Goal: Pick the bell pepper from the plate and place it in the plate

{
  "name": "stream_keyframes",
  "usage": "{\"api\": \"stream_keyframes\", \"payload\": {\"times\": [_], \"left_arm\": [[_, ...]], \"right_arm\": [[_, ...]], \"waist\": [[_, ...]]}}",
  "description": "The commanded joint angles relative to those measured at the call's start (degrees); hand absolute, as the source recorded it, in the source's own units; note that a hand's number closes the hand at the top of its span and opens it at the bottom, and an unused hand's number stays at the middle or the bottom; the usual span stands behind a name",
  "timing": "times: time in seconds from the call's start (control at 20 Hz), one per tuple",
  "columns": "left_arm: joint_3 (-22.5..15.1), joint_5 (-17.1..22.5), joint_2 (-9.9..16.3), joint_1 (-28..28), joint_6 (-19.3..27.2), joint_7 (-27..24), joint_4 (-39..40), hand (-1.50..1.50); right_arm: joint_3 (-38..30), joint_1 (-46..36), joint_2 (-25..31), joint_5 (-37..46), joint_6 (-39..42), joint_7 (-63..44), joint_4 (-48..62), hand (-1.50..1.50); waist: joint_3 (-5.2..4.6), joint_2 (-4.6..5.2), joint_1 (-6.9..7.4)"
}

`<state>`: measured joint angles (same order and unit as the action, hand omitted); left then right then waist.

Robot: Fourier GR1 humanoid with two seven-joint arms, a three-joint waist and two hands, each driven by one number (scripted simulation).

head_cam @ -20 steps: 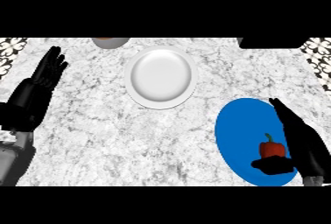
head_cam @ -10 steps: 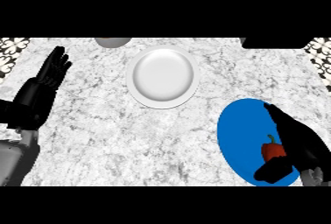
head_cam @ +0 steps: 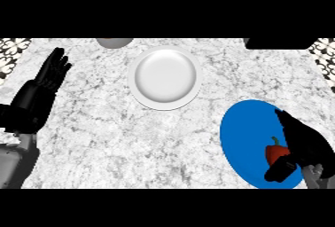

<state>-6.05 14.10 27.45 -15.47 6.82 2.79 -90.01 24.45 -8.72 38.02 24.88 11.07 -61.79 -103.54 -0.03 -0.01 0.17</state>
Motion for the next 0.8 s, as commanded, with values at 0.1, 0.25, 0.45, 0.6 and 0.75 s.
{"api": "stream_keyframes", "payload": {"times": [0.1,0.25,0.45,0.6,0.75], "left_arm": [[1.76,-1.08,-0.01,2.05,-1.19,-0.01,-0.99,0.00],[3.72,-1.03,0.00,0.79,-2.41,0.95,-2.07,0.00],[5.67,0.48,0.12,0.87,-5.99,-0.97,1.28,0.00],[3.79,-4.21,-3.43,0.56,-3.15,0.81,-1.47,0.00],[3.70,-4.77,-4.07,0.33,-4.12,0.13,0.99,0.00]], "right_arm": [[-3.24,-0.58,-1.36,-1.10,5.26,-5.94,2.98,-1.50],[-1.77,4.06,-3.48,3.72,1.65,-1.66,3.74,-1.50],[-2.31,4.96,-4.84,4.83,0.07,7.74,14.25,-1.50],[-4.77,6.71,-5.10,4.23,4.37,4.30,7.78,-1.50],[-4.25,2.74,-8.22,6.58,3.98,4.74,16.45,-1.50]], "waist": [[0.01,-0.02,-0.02],[0.03,-0.07,-0.22],[0.05,0.10,-0.03],[0.03,-0.05,-0.36],[0.04,0.08,-0.10]]}}
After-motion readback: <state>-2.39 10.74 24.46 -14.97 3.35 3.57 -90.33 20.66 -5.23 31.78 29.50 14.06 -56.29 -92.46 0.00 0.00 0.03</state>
